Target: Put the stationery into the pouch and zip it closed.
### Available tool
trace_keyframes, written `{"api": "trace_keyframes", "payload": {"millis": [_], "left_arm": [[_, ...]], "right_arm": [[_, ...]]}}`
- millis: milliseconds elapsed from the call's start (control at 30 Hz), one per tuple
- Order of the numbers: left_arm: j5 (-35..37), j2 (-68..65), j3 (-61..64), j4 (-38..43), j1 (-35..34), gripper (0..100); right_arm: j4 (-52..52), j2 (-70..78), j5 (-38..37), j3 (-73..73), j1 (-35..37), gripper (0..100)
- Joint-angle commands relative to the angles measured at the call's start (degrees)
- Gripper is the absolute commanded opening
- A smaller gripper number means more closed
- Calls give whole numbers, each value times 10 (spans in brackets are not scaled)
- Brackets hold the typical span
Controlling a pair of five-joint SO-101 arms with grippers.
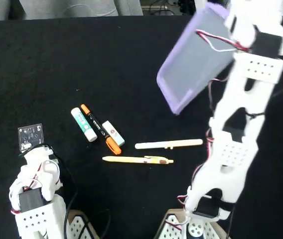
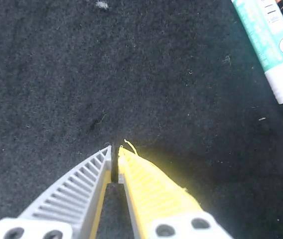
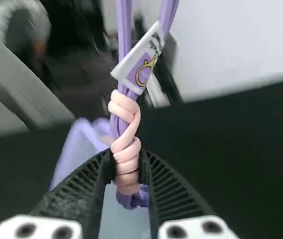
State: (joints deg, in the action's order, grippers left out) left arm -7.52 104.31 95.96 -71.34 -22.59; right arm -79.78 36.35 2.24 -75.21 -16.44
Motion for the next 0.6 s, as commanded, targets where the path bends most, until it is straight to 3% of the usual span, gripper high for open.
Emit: {"api": "trace_keyframes", "payload": {"millis": [0, 133, 367, 567], "left_arm": [[5, 3, 15, -5, -1, 30], [5, 3, 15, -5, -1, 30], [5, 3, 15, -5, -1, 30], [5, 3, 15, -5, -1, 30]], "right_arm": [[-99, -24, -66, -31, -33, 11], [-210, -41, -166, -31, -39, 11], [-215, -109, -281, 76, -64, 11], [-214, -255, -303, 302, -54, 11]]}}
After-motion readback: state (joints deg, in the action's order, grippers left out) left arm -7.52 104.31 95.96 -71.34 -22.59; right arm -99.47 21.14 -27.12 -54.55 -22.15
